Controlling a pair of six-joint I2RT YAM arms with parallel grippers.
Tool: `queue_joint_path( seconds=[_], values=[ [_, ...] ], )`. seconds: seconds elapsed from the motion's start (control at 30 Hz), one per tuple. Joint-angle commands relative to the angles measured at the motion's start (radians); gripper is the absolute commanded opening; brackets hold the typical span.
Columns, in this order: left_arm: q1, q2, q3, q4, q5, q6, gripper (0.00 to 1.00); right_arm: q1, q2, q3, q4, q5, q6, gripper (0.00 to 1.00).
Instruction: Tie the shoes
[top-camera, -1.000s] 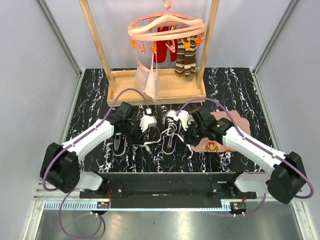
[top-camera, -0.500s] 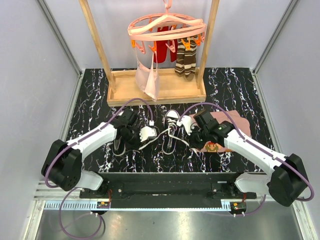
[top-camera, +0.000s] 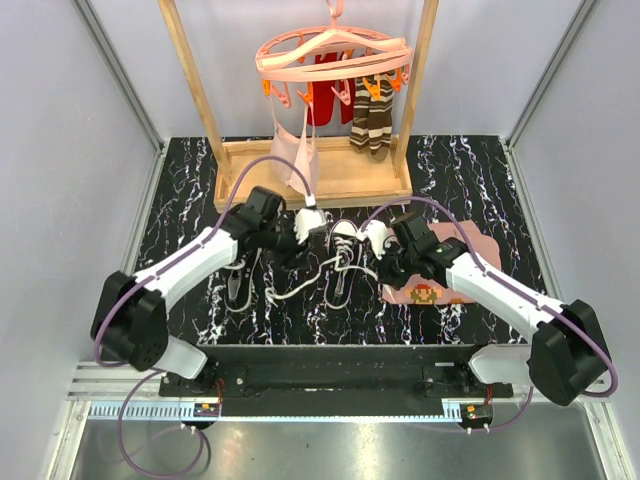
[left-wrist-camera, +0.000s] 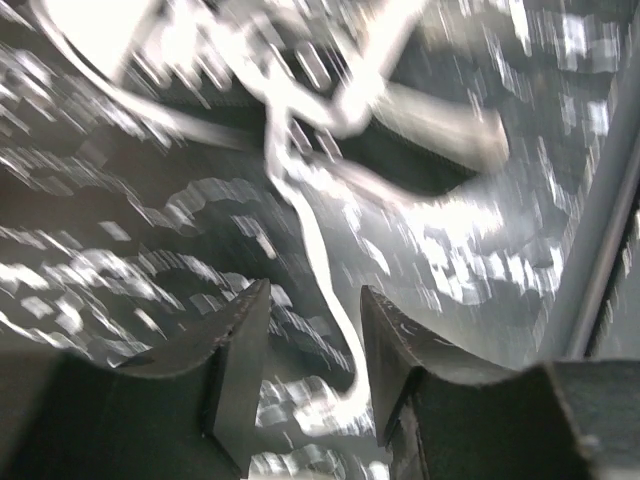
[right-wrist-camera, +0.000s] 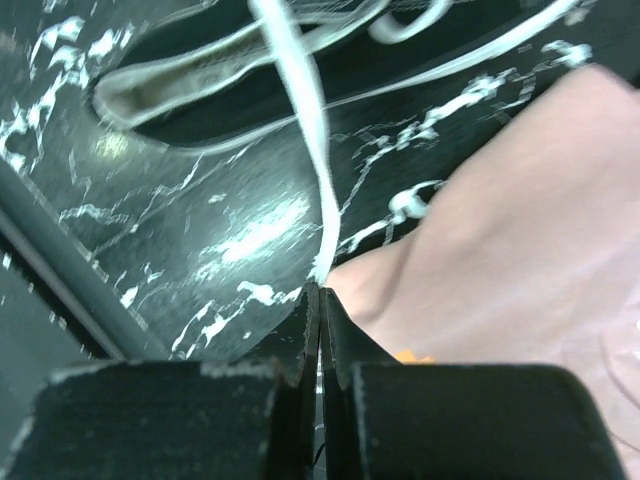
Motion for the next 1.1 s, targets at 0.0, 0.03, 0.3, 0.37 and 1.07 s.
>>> queue_joint_path(
  seconds=[0.0,0.03,0.3,0.37,1.07],
  values=[
    [-0.019,0.144,0.162,0.217,0.029,-0.208,0.44,-0.033,-0.012,-0.001,0.113,-0.032,0.062,0.0],
    [-0.021,0.175,0.179,0.233,0.023,-0.238,0.43,-0.034,0.002,-0.001,0.119,-0.046,0.066,0.0],
    [-0.047,0.324,0.267,0.308,0.008,-0.332,0.41,-0.04,0.09,0.034,0.159,-0.115,0.102,0.0],
    [-0.054,0.341,0.274,0.311,0.005,-0.328,0.4,-0.046,0.117,0.045,0.165,-0.135,0.108,0.0],
    [-0.071,0.45,0.331,0.31,0.006,-0.357,0.34,-0.066,0.177,0.057,0.216,-0.198,0.163,0.0]
  ],
)
